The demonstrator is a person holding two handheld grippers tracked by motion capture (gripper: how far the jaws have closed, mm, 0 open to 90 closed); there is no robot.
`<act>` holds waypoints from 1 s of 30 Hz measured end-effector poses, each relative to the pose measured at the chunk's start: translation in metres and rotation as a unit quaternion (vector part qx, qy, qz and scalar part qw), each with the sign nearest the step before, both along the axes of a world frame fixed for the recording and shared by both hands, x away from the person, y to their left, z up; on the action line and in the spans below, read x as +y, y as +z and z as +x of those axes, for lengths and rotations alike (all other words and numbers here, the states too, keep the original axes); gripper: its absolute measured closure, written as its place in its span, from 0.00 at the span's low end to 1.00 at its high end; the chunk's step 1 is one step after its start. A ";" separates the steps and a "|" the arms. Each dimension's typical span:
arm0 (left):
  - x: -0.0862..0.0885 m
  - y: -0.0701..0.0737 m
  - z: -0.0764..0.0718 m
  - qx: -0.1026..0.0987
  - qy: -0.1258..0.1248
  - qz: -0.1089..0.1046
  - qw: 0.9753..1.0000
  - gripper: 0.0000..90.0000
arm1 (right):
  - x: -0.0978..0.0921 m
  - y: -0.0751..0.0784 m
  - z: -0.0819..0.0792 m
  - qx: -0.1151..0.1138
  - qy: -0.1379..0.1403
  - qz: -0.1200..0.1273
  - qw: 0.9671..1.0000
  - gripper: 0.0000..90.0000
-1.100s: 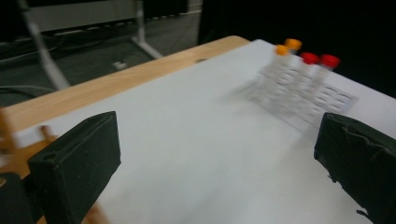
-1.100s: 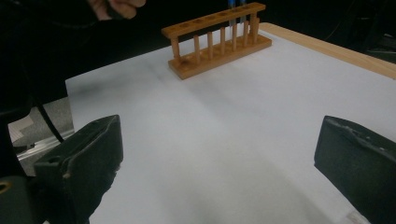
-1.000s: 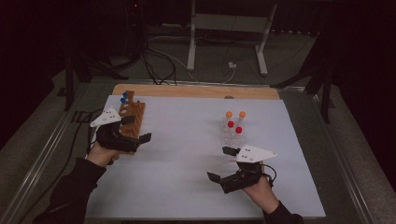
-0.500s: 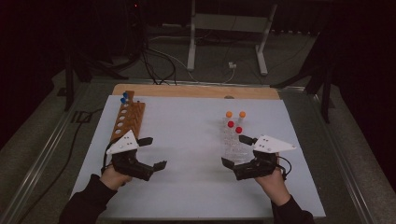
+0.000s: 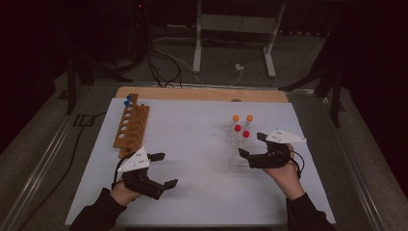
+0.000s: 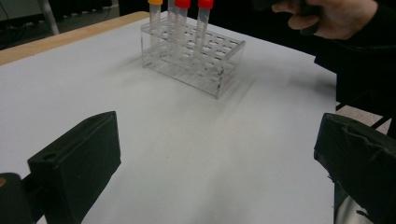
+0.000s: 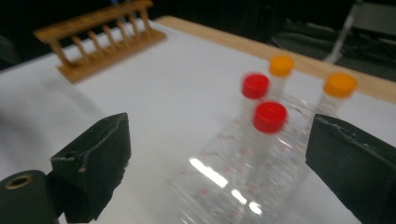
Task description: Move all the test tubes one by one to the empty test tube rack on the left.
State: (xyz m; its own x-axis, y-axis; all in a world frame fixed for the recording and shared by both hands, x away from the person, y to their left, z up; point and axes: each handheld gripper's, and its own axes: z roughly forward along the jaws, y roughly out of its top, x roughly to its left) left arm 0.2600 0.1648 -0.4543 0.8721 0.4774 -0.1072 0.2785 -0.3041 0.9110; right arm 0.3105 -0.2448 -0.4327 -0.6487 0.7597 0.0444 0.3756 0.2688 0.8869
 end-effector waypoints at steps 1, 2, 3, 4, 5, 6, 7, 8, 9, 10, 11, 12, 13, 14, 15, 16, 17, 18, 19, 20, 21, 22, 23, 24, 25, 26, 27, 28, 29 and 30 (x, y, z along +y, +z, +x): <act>0.000 0.000 0.000 -0.001 0.000 0.001 1.000 0.02 | -0.001 -0.003 0.003 0.004 -0.004 -0.003 1.000 0.12; 0.001 0.000 0.000 -0.003 0.000 0.000 1.000 0.02 | -0.002 -0.006 0.005 0.010 -0.007 -0.001 1.000 0.15; 0.001 0.000 0.000 -0.002 0.000 -0.001 1.000 0.02 | -0.002 -0.009 0.008 0.011 -0.013 -0.006 1.000 0.16; 0.001 0.000 -0.001 -0.002 0.000 -0.003 1.000 0.02 | -0.002 -0.011 0.010 0.014 -0.014 -0.012 1.000 0.17; 0.001 0.000 -0.001 -0.002 0.000 -0.003 1.000 0.02 | -0.002 -0.014 0.012 0.019 -0.015 -0.014 1.000 0.18; 0.001 0.000 -0.001 -0.001 -0.002 -0.002 1.000 0.02 | -0.001 -0.016 0.014 0.022 -0.018 -0.017 0.999 0.20; 0.001 0.000 -0.001 -0.001 -0.002 -0.002 1.000 0.02 | -0.001 -0.018 0.016 0.025 -0.018 -0.021 0.999 0.23; 0.001 0.000 -0.001 0.000 -0.003 -0.002 1.000 0.02 | -0.001 -0.020 0.017 0.028 -0.020 -0.025 0.999 0.27; 0.001 0.000 -0.001 0.000 -0.004 -0.002 1.000 0.02 | -0.001 -0.022 0.019 0.030 -0.024 -0.027 0.999 0.30; 0.001 0.000 -0.001 0.000 -0.004 -0.001 1.000 0.02 | -0.001 -0.024 0.020 0.033 -0.026 -0.026 0.999 0.35; 0.001 0.000 -0.001 0.000 -0.004 -0.002 1.000 0.02 | -0.001 -0.025 0.022 0.036 -0.027 -0.028 0.999 0.39; 0.001 0.000 -0.001 -0.001 -0.005 -0.002 1.000 0.02 | -0.001 -0.026 0.023 0.038 -0.030 -0.031 0.998 0.43; 0.001 0.000 -0.001 -0.002 -0.005 0.000 1.000 0.02 | -0.001 -0.027 0.025 0.039 -0.031 -0.032 0.998 0.45; 0.001 0.000 -0.001 -0.002 -0.005 0.000 1.000 0.02 | -0.001 -0.028 0.026 0.041 -0.032 -0.033 0.998 0.48; 0.001 0.000 -0.001 -0.002 -0.006 -0.001 1.000 0.02 | -0.001 -0.029 0.027 0.043 -0.032 -0.037 0.998 0.51; 0.001 0.000 -0.001 -0.002 -0.005 0.000 1.000 0.02 | 0.000 -0.031 0.029 0.042 -0.033 -0.044 0.998 0.53; 0.001 -0.001 -0.001 -0.001 -0.006 -0.002 1.000 0.02 | 0.000 -0.032 0.030 0.043 -0.034 -0.047 0.997 0.55; 0.001 -0.001 -0.001 0.003 -0.008 -0.004 1.000 0.02 | 0.000 -0.033 0.031 0.047 -0.032 -0.048 0.997 0.56; 0.001 -0.001 -0.001 0.003 -0.008 -0.004 1.000 0.02 | 0.000 -0.034 0.032 0.048 -0.033 -0.049 0.997 0.58; 0.001 -0.001 -0.001 0.002 -0.008 -0.004 1.000 0.02 | 0.001 -0.034 0.033 0.049 -0.030 -0.048 0.997 0.60; 0.001 0.000 0.000 0.002 -0.008 -0.004 1.000 0.02 | 0.001 -0.035 0.034 0.050 -0.029 -0.049 0.997 0.61; 0.001 0.000 0.000 0.000 -0.008 -0.002 1.000 0.02 | 0.002 -0.035 0.034 0.051 -0.028 -0.051 0.997 0.63; 0.001 0.000 -0.001 -0.003 -0.007 -0.001 1.000 0.02 | 0.002 -0.035 0.035 0.050 -0.025 -0.050 0.997 0.64; 0.001 0.000 -0.001 -0.003 -0.008 0.000 1.000 0.02 | 0.003 -0.035 0.036 0.050 -0.025 -0.049 0.997 0.66; 0.001 -0.001 -0.001 -0.003 -0.008 0.000 1.000 0.02 | 0.004 -0.035 0.036 0.051 -0.023 -0.049 0.997 0.68; 0.001 -0.001 -0.001 -0.003 -0.008 0.000 1.000 0.02 | 0.005 -0.035 0.037 0.051 -0.021 -0.050 0.997 0.69; 0.001 -0.001 -0.001 -0.002 -0.009 0.000 1.000 0.02 | 0.006 -0.035 0.038 0.050 -0.021 -0.050 0.997 0.71; 0.001 -0.001 -0.001 -0.001 -0.010 -0.001 1.000 0.02 | 0.007 -0.035 0.038 0.051 -0.019 -0.051 0.997 0.74; 0.001 -0.001 -0.001 -0.001 -0.010 -0.002 1.000 0.02 | 0.007 -0.036 0.039 0.050 -0.019 -0.051 0.997 0.75; 0.001 -0.001 -0.001 -0.001 -0.010 -0.002 1.000 0.02 | 0.008 -0.036 0.039 0.049 -0.020 -0.051 0.997 0.77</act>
State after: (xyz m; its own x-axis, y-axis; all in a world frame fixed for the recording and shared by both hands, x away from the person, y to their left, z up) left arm 0.2592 0.1657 -0.4551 0.8820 0.4590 -0.1066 0.2700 -0.3069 0.9127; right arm 0.3498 -0.2371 -0.4683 -0.6144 0.7886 0.0272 0.4720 0.3397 0.8135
